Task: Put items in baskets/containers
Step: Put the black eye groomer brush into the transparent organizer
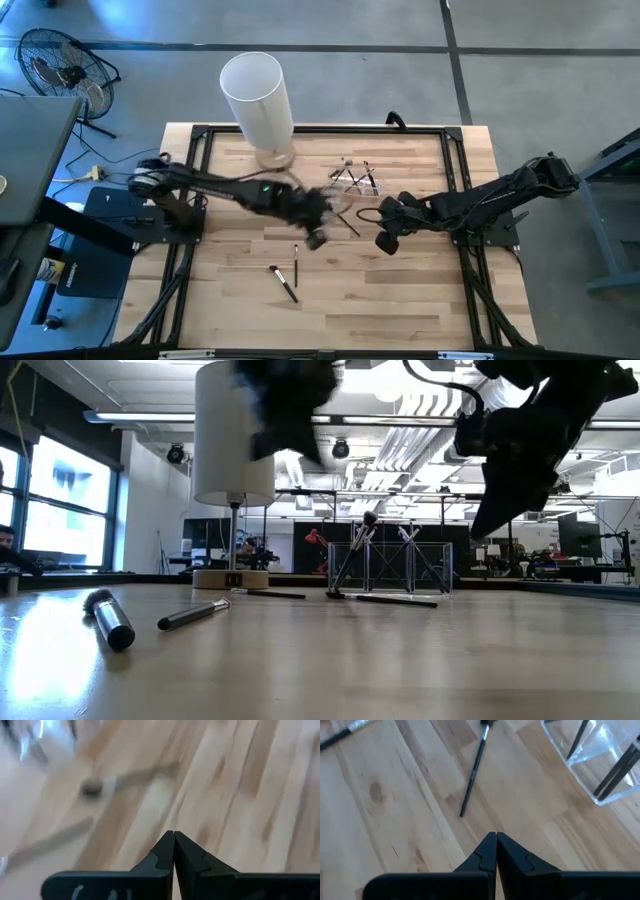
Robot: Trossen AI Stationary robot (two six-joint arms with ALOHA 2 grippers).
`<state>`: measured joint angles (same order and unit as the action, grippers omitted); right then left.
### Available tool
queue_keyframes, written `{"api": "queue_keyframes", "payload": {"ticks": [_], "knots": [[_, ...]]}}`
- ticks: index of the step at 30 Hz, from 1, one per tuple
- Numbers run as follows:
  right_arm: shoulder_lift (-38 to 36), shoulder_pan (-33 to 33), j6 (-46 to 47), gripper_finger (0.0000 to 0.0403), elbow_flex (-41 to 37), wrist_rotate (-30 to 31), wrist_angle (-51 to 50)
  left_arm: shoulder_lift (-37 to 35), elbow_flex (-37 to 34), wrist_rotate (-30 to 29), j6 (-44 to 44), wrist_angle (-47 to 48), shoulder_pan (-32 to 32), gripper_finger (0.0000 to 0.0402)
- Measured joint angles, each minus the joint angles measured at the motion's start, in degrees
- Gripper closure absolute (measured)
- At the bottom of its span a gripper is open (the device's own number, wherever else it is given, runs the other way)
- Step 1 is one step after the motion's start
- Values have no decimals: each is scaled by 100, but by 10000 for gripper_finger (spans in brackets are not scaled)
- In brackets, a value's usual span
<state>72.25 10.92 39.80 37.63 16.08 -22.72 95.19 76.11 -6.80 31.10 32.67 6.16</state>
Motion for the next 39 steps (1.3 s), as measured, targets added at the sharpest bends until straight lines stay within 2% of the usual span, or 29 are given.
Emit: {"api": "queue_keyframes", "payload": {"ticks": [3, 5, 7, 14, 16, 20, 28, 32, 39], "knots": [[0, -2, 10, 400, 0, 14, 170, -332, -773, -131, 380, -806, 286, 400], [7, -2, 1, 401, 2, 53, 401, -764, -1372, -255, 530, -671, 486, 401], [13, -3, -3, 402, 0, 132, 636, -1139, -1810, -468, 688, -1193, 671, 401], [99, -79, -827, 402, 41, 151, 2381, -2623, -3040, -1287, 1145, -1026, 1147, 401], [216, -79, -852, 402, 159, 348, 2449, -3075, -3346, -1354, 1136, -892, 1214, 401], [583, -89, -841, 402, 729, 751, 2162, -3754, -3745, -1402, 952, -874, 1224, 401], [1647, -137, -807, 403, 2350, 910, 930, -4787, -4240, -1454, 468, -633, 1222, 401], [2150, -180, -775, 403, 3157, 898, 199, -5030, -4252, -1433, 232, -500, 1223, 401], [2797, -299, -683, 403, 4068, 743, -302, -5209, -4265, -1296, -46, -369, 1223, 401]]}}
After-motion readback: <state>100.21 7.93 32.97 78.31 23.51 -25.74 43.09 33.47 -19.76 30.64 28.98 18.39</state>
